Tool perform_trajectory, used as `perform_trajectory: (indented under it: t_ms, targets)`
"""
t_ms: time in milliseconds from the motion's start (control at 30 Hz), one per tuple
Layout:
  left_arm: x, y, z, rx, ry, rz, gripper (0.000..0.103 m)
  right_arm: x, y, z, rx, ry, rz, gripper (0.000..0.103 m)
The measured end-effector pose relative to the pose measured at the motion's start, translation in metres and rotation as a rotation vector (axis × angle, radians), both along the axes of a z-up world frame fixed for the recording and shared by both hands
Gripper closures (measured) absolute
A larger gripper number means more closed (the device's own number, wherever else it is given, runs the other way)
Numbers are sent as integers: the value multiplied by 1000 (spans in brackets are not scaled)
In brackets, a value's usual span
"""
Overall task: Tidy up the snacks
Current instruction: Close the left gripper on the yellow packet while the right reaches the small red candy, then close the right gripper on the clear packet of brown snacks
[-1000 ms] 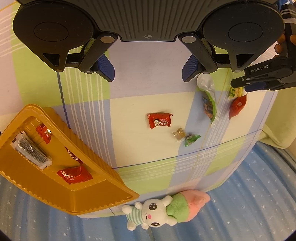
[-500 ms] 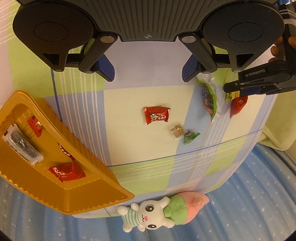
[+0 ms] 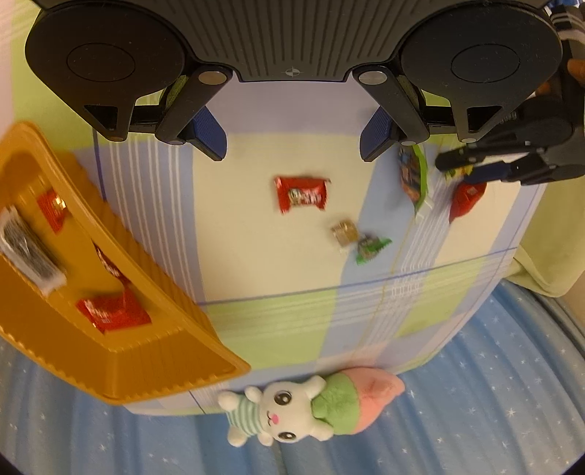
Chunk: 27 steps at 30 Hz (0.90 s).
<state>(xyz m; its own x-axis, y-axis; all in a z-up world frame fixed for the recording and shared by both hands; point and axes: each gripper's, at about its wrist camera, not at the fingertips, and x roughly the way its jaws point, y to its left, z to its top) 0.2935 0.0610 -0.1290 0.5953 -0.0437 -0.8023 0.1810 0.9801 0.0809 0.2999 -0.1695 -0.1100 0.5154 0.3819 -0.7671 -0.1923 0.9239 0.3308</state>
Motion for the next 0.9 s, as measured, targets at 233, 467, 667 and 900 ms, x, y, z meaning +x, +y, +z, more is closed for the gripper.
perform_trajectory:
  t_ms: [233,467,667,900]
  targets:
    - [-2,1,1,-22,12,12,67,18,12,2,-13,-58,67,24]
    - [0,7,6,-49,20,46,69,41,31,-5,-31,-100,180,43]
    - [0,8,7,-56,31,61,70,58,50,-13,-69,-136,265,54]
    - [1,10,9,-63,34,89,70,70,67,-22,-95,-145,318,62]
